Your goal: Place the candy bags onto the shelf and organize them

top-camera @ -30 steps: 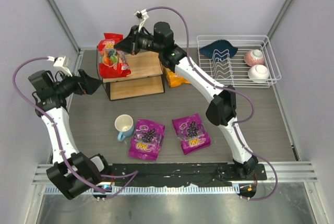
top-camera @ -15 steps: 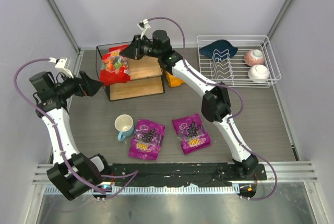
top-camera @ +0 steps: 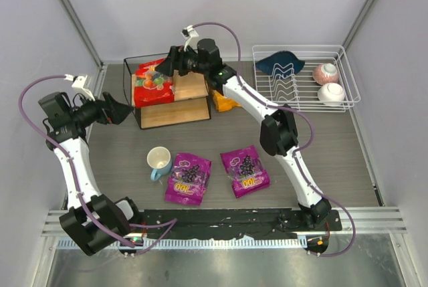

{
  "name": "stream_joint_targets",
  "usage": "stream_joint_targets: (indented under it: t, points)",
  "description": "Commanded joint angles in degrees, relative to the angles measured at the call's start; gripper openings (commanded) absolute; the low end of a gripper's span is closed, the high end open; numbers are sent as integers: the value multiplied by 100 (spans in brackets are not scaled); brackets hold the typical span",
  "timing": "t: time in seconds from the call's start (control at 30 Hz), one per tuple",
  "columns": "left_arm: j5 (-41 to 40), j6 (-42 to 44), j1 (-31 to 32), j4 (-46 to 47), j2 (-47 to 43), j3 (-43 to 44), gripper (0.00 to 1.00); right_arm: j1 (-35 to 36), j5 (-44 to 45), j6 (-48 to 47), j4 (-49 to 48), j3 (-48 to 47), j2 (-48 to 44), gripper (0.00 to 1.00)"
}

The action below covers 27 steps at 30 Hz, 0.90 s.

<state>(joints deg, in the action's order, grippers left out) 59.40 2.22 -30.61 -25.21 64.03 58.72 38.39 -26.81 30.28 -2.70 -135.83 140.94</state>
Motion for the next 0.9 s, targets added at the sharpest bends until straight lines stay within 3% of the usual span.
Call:
stream_joint_targets:
  t: [0.0,0.4,0.67,0.87]
  points:
    - [256,51,-41,-10,22,8,99,-16,413,-409,234,-31,-849,82]
    - [371,59,-41,-28,110,34,100,440,1836,-1296,1948,-391,-1165,83]
    - [415,86,-50,-89,198,96,100,836,3197,-1402,2581,-146,-1166,68]
    - [397,191,-41,-194,127,122,100,916,3550,-1200,2608,-119,-999,61]
